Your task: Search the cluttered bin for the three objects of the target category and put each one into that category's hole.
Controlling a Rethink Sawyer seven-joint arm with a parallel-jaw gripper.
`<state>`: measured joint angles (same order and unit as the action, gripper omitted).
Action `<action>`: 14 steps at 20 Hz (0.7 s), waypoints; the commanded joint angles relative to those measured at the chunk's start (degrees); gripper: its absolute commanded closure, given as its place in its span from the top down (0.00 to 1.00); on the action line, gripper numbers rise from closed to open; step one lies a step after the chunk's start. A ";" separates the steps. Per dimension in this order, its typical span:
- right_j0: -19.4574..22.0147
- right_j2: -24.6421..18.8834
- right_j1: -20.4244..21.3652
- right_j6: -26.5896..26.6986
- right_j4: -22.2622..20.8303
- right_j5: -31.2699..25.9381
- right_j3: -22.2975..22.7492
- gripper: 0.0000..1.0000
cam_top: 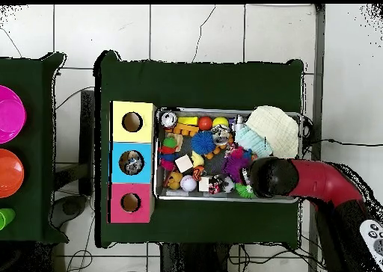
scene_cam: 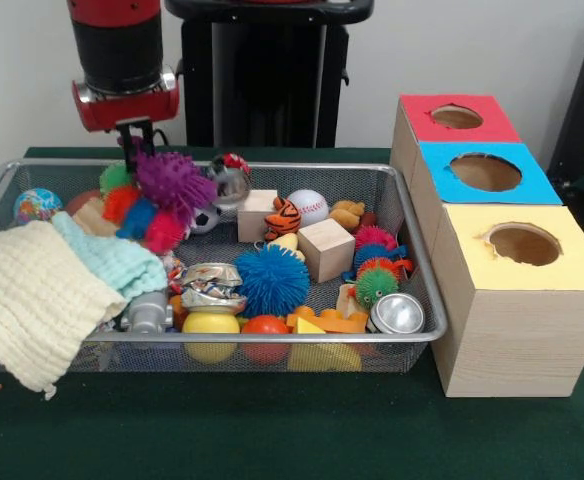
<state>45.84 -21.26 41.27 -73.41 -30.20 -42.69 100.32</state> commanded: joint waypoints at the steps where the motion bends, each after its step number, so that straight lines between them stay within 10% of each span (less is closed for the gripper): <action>1: -0.42 -1.65 6.05 8.06 -2.19 -7.71 -1.79 0.00; 14: -1.44 -0.81 6.10 5.07 -4.88 -5.93 -2.36 0.00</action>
<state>45.44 -21.23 46.31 -73.41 -31.76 -45.07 100.08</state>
